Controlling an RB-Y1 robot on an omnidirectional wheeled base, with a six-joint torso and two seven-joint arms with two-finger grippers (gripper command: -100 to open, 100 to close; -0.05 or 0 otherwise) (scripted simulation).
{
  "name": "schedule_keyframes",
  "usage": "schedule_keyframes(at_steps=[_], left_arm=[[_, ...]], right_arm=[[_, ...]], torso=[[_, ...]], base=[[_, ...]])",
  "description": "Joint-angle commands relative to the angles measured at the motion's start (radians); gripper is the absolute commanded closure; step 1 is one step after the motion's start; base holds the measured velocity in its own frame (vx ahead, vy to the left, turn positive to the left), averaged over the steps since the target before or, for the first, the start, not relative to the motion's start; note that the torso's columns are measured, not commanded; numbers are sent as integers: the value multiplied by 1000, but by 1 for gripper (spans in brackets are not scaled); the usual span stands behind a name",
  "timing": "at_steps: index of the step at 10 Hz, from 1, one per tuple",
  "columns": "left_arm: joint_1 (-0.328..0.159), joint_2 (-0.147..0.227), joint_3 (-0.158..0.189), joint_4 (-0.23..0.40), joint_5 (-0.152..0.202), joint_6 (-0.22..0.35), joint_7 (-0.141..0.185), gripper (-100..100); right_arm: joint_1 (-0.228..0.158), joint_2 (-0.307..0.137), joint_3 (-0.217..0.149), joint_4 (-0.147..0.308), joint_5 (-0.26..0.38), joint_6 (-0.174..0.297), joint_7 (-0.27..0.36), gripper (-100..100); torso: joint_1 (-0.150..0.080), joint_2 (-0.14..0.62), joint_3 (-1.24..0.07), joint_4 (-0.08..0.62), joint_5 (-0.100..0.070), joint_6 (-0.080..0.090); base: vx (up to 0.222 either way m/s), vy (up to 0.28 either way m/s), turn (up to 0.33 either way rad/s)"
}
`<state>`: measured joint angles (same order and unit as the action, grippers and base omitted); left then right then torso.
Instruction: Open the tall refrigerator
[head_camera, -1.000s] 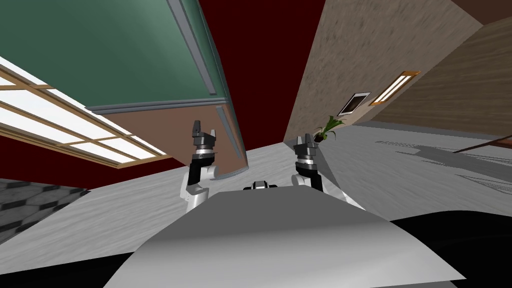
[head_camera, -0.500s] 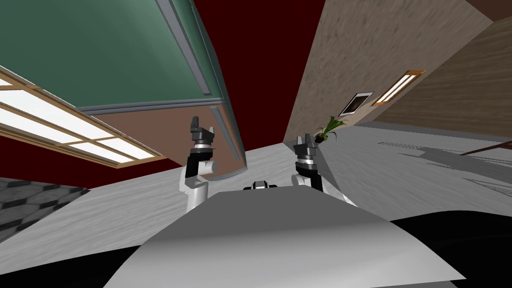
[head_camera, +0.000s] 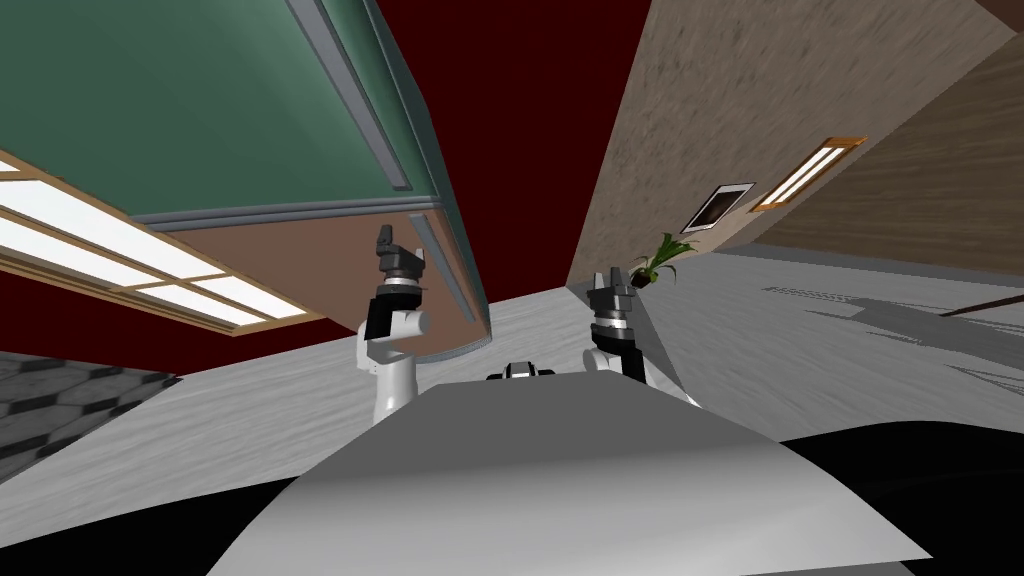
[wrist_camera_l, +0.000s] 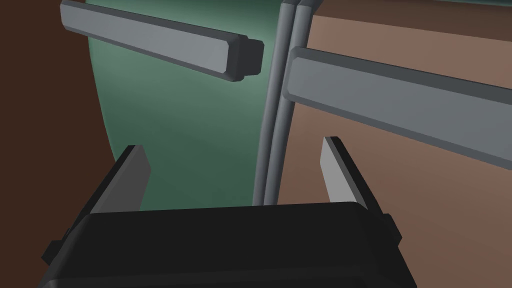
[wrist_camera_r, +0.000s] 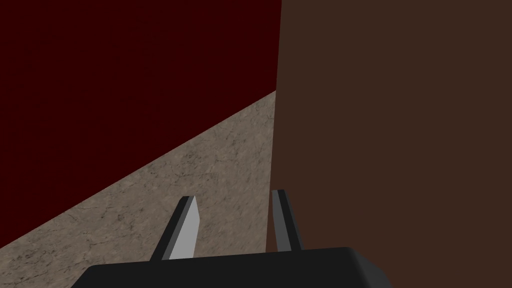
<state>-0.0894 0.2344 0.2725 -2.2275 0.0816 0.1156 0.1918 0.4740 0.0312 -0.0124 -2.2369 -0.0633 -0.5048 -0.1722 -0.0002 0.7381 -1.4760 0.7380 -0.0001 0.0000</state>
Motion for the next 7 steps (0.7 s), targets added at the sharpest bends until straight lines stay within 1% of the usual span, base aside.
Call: schedule_keyframes(at_steps=[1, 2, 3, 4, 5, 6, 7], left_arm=[[-56, 11, 38, 13, 20, 71, 4, -100], [-63, 11, 38, 13, 20, 103, 4, -100], [-109, 18, 70, 30, 36, 137, 4, -100], [-118, 18, 70, 30, 36, 163, 4, -100], [-118, 18, 70, 30, 36, 173, 4, -100], [-160, 24, 104, 49, 51, 211, 3, -100], [-172, 24, 104, 49, 51, 241, 3, -100]], right_arm=[[0, 0, 0, 0, 0, 0, 0, 0], [0, 0, 0, 0, 0, 0, 0, 0], [0, 0, 0, 0, 0, 0, 0, 0], [0, 0, 0, 0, 0, 0, 0, 0], [0, 0, 0, 0, 0, 0, 0, 0], [0, 0, 0, 0, 0, 0, 0, 0], [0, 0, 0, 0, 0, 0, 0, 0]], torso=[[2, 1, 1, 0, 0, 0], [-1, 0, 0, 0, 0, 0], [-1, -1, 0, 0, 0, 0], [-2, -1, -1, 0, 0, 0], [0, -1, 0, 0, 0, 0], [3, 1, 1, 0, 1, 0], [2, 0, 0, 0, 1, 0]], base=[[52, -80, 40], [51, -87, 27], [55, -110, 33], [60, -97, 25], [34, -43, -3], [52, -57, 39], [46, -75, 29]])
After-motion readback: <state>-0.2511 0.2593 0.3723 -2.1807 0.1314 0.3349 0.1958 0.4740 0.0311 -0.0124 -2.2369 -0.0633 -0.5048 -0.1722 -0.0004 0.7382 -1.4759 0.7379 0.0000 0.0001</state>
